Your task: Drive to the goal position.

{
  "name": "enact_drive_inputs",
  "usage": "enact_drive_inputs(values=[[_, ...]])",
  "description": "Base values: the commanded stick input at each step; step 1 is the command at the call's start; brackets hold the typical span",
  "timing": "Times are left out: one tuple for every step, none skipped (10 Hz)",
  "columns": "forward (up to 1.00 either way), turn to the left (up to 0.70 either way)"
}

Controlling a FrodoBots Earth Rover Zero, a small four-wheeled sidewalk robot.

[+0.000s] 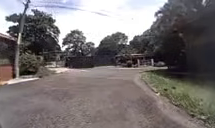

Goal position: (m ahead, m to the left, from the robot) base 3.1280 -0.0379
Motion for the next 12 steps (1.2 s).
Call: enact_drive_inputs(values=[[0.50,0.00],[0.50,0.00],[0.50,0.00],[0.50,0.00],[0.50,0.00],[0.50,0.00],[0.50,0.00],[0.50,0.00],[0.50,0.00],[0.50,0.00],[0.50,0.00],[0.50,0.00]])
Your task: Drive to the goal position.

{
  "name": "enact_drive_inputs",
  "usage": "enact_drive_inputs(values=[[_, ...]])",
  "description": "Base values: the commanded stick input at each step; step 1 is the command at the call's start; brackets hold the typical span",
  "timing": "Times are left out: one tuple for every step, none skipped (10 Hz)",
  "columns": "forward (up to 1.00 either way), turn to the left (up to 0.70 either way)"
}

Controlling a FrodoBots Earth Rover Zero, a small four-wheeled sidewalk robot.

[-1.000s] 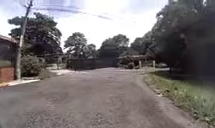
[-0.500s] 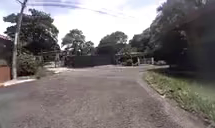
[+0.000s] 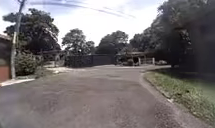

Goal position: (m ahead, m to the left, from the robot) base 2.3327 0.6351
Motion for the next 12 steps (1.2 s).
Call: enact_drive_inputs(values=[[0.50,0.00],[0.50,0.00],[0.50,0.00],[0.50,-0.06],[0.50,-0.20],[0.50,-0.33],[0.50,-0.46],[0.50,-0.49],[0.50,-0.50],[0.50,-0.50],[0.50,-0.50],[0.50,-0.50]])
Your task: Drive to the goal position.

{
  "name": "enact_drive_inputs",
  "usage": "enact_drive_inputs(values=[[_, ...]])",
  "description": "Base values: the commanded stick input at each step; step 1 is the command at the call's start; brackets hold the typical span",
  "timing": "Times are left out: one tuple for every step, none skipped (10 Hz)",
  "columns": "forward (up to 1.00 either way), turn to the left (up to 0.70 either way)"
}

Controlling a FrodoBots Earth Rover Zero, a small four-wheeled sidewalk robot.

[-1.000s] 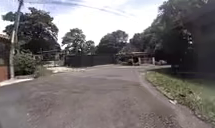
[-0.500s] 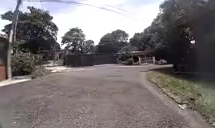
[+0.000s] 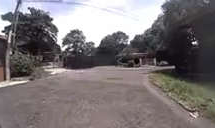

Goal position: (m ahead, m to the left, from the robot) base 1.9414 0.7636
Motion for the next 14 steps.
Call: enact_drive_inputs(values=[[0.50,-0.25],[0.50,0.00],[0.50,0.00],[0.50,0.00],[0.50,0.00],[0.50,0.00],[0.50,0.00],[0.50,0.00],[0.50,0.00],[0.50,0.00],[0.50,0.00],[0.50,0.00],[0.50,0.00],[0.50,0.00]])
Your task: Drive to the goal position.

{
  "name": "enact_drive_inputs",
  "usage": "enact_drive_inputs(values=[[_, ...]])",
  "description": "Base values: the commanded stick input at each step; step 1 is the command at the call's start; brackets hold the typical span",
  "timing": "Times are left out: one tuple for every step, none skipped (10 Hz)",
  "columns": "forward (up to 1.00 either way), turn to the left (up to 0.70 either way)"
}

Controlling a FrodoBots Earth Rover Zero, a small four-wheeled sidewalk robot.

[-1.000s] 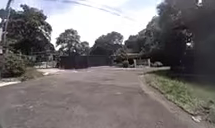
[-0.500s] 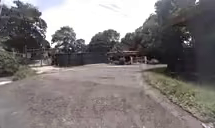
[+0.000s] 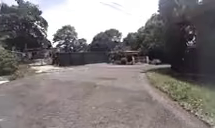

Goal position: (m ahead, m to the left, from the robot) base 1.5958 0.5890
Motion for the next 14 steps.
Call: enact_drive_inputs(values=[[0.50,0.00],[0.50,0.00],[0.50,0.00],[0.50,0.00],[0.50,0.00],[0.50,0.00],[0.50,0.00],[0.50,0.00],[0.50,-0.08],[0.50,-0.18],[0.50,-0.29],[0.50,-0.39],[0.50,-0.50],[0.50,-0.50]])
